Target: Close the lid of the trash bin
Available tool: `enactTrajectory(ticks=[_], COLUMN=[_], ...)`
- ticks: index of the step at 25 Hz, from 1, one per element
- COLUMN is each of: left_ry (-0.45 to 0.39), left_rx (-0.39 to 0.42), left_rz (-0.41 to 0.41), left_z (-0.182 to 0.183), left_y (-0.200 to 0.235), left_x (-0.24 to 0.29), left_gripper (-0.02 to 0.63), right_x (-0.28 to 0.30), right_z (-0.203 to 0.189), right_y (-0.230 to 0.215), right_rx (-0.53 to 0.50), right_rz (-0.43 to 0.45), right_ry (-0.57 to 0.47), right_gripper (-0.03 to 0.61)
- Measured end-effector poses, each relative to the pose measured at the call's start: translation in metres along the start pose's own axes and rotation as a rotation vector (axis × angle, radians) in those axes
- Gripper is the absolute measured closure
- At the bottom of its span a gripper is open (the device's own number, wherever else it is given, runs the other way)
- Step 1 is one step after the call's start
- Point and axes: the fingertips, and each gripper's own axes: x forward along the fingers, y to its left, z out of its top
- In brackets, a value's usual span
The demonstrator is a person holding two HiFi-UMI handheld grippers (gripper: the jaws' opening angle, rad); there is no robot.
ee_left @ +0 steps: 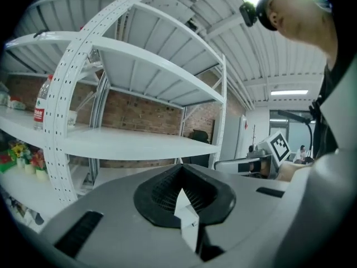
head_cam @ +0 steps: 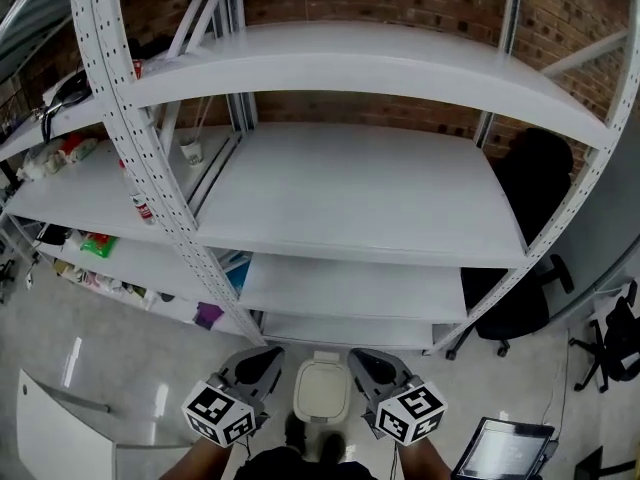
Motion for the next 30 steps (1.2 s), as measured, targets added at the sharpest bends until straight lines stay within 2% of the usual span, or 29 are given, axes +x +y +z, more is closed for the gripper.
enactTrajectory(ticks=[4,8,12,17,23,26,30], left_ry=[-0.005,-0.045,-0.078,-0.104,-0.111,-0.103,-0.137], left_rx=[0.008,0.013,0.020,0.013,0.009,-0.016,-0.023], left_rz=[0.052,0.046,0.016,-0.005,-0.065,-0.087,-0.124], left_z=[0.004,0.010,0.011,-0.002,-0.037,-0.047,-0.045], left_y=[-0.009,-0.017,-0.024,-0.031,-0.040,-0.046,-0.067], left_x=[-0.020,-0.047,-0.080,-0.148,-0.236,-0.265,-0.289], left_gripper=[0.623,0.623,0.623,0.623,0.623,0.623,0.623], right_x=[-0.015,-0.026,-0.041,-0.060,-0.088,-0.108,-0.138], right_z=[0.000,0.005,0.009,-0.006,-0.049,-0.059,-0.064], right_y=[0.012,0.035,0.063,0.123,0.207,0.237,0.267], right_rx=[0.010,-0.014,-0.051,-0.067,-0.060,-0.039,-0.055], right_rz=[-0.007,-0.005,-0.046,-0.106,-0.184,-0.220,-0.237], right_ry=[-0.026,-0.039,-0.063,-0.054,0.003,-0.006,-0.020], right_gripper=[0.572,0.572,0.572,0.572,0.572,0.572,0.572])
